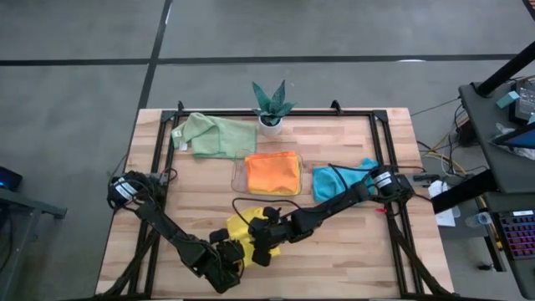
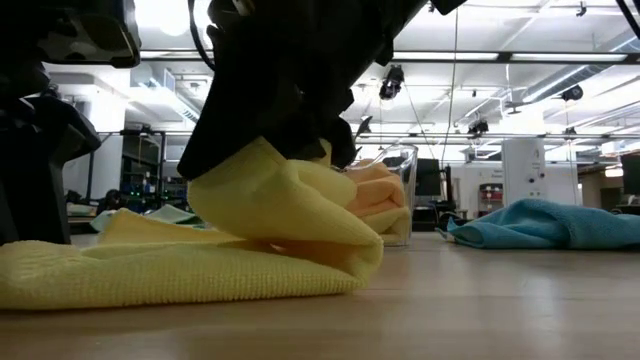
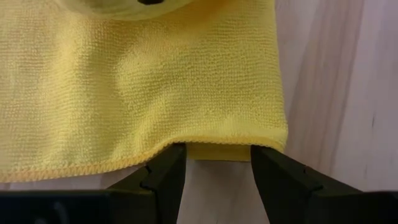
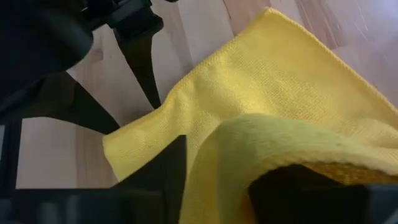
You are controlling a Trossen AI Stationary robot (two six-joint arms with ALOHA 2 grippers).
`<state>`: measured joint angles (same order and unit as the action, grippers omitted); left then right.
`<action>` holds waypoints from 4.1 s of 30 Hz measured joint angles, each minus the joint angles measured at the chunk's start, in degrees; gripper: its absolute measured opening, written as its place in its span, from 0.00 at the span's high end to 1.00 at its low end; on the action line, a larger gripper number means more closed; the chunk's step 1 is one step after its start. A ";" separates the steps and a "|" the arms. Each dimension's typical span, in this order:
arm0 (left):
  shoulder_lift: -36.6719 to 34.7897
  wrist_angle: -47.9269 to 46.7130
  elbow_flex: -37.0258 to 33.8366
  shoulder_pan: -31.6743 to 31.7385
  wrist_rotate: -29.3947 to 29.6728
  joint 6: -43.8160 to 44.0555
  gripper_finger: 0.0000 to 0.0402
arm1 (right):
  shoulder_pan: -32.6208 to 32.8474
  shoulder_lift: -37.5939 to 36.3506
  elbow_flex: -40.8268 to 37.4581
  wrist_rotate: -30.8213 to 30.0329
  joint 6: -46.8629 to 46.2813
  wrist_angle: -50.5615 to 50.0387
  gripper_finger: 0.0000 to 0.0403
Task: Fold microfiber towels
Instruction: Fold the yellow microfiber towel
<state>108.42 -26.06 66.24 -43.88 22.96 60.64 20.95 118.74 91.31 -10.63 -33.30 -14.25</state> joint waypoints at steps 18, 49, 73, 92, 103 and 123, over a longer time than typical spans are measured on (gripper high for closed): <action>-1.55 0.09 0.34 -0.02 -0.09 0.00 0.59 | -0.74 -1.49 0.02 4.10 1.30 -3.22 0.39; -6.97 -0.42 2.84 0.39 6.53 -9.84 0.59 | 0.81 -0.98 -3.37 2.04 14.37 8.24 0.41; -10.93 -2.29 -1.27 4.35 23.03 -23.52 0.71 | 0.81 -0.48 -3.80 2.05 15.90 8.82 0.41; -10.86 -2.02 -4.90 5.16 11.85 -15.37 0.94 | 0.86 -1.39 -3.80 2.09 15.32 8.58 0.41; -10.85 -7.25 -4.89 5.11 2.72 -6.91 0.99 | 1.74 -3.08 -3.80 3.65 15.59 6.60 0.41; -16.42 -10.49 -4.59 4.35 -8.54 -2.40 0.99 | 5.34 -10.78 -8.13 3.15 16.50 -8.86 0.41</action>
<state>92.01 -36.55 61.65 -39.53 14.42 58.24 26.29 107.96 83.18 -7.49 -16.80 -23.11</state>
